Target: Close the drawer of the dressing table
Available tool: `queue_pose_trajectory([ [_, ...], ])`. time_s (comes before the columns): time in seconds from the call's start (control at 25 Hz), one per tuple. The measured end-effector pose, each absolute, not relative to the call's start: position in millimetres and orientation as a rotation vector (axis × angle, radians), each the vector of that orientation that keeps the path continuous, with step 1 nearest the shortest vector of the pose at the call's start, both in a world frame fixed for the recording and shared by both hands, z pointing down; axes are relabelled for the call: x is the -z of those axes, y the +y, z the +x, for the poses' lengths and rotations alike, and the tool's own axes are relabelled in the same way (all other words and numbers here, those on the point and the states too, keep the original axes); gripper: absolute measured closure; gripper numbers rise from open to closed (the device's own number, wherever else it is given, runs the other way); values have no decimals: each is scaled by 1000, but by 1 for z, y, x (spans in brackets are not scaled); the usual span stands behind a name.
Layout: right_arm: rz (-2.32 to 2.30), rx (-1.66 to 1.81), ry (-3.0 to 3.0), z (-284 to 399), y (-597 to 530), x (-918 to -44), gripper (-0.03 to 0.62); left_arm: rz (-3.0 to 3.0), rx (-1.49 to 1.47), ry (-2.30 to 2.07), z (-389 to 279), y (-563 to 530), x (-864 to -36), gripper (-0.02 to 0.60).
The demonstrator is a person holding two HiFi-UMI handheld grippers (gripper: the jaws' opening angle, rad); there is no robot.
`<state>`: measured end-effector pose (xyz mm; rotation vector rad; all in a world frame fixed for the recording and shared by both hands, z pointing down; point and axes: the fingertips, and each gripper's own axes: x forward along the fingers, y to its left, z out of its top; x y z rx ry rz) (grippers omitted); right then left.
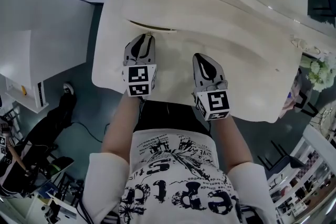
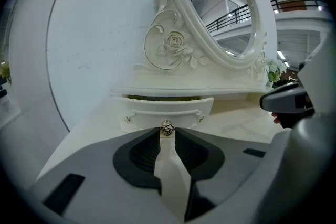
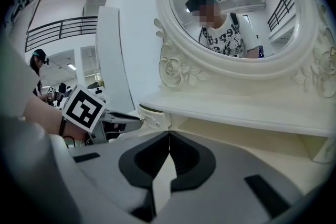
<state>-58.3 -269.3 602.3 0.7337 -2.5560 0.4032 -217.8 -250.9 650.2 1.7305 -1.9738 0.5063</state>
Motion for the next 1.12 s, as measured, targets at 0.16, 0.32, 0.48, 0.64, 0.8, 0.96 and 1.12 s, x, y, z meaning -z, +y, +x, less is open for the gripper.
queue_pose_trajectory([
  [0.16,748,-400,-2555,-58,-274,-601,577,1732,-518,-1969,-217,-258,-651,484],
  [0.32,752,-400,-2554,-58,-277,-601,577,1731,-523,-1973,-219,-267,-649,484],
  [0.48,763,-400,-2548,-57,-280,-602,577,1723,-511,-1970,-221,-278,-650,483],
  [0.64,763,-403,-2546,-59,-280,-603,577,1715,-477,-1976,-223,-279,-650,482],
  [0.8,766,-401,-2550,-61,-281,-600,577,1719,-471,-1976,-223,-279,-649,480],
  [0.96,771,-399,-2551,-63,-282,-598,577,1730,-478,-1954,-223,-279,-650,480],
  [1.12,772,-391,-2553,-61,-278,-594,577,1738,-492,-1918,-217,-274,-651,459],
])
